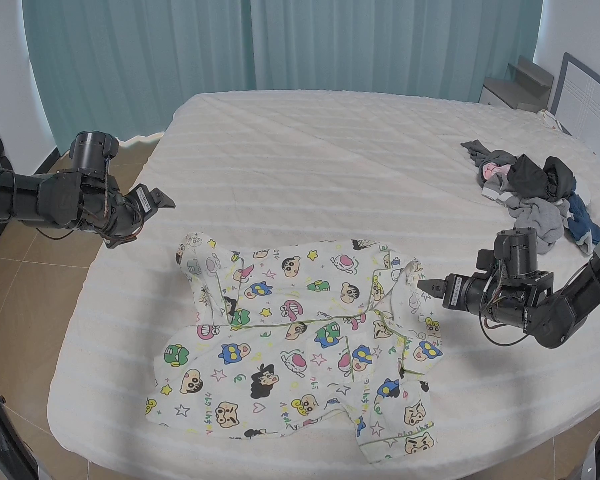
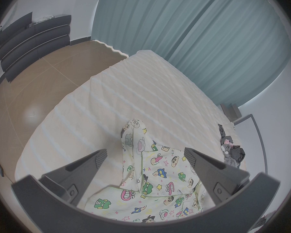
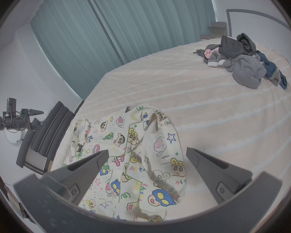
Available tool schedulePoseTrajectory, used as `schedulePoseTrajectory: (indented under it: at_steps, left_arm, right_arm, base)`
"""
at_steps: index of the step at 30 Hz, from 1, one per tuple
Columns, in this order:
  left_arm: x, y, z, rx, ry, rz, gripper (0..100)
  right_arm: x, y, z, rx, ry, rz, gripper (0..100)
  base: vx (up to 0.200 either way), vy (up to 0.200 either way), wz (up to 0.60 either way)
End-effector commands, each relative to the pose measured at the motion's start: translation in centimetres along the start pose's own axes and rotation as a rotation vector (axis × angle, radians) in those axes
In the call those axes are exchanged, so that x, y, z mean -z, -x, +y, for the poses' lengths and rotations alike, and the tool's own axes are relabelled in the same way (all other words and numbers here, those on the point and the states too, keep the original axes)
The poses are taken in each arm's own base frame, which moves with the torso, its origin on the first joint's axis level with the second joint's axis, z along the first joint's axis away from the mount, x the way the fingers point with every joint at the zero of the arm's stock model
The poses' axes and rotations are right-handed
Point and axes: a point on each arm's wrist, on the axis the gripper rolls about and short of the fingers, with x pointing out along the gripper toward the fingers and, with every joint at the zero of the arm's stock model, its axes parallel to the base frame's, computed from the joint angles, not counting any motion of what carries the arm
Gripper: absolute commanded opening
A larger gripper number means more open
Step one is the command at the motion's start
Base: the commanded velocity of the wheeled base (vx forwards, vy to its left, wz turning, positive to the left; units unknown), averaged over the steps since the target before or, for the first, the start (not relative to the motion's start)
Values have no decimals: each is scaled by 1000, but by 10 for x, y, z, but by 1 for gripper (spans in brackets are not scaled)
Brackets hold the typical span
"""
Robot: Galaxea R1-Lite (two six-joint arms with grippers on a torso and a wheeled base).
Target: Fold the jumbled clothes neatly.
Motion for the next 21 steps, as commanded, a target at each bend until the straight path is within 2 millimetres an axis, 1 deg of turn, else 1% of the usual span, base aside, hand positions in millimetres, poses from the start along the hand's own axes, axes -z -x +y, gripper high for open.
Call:
schedulePoseTrajectory:
  at_steps: [1,3,9,13,15,19,20,21]
  left_arm:
    - [13,12,7,6,-10,9,100]
    - [25,8,15,8,-52,18,100]
    - [48,4,31,34,-134,23,100]
    - [55,3,34,44,-129,41,100]
    - [62,0,39,52,-127,79,100]
    - [64,-2,40,63,-125,97,100]
    - [67,-8,41,62,-130,109,100]
    - [67,-8,41,62,-130,109,100]
  right_arm:
    - [6,14,3,-13,7,8,100]
    - [11,16,2,-8,8,28,100]
    - [17,16,0,-1,3,48,100]
    - [22,18,-2,3,-12,66,100]
    - [29,21,1,-3,-6,89,100]
    - [36,24,3,-11,-2,103,100]
    - [40,25,6,-24,4,101,100]
    - [40,25,6,-24,4,101,100]
  base:
    - [0,0,0]
    - [0,0,0]
    - [0,0,0]
    - [0,0,0]
    - [0,0,0]
    - [0,0,0]
    - [0,0,0]
    - [0,0,0]
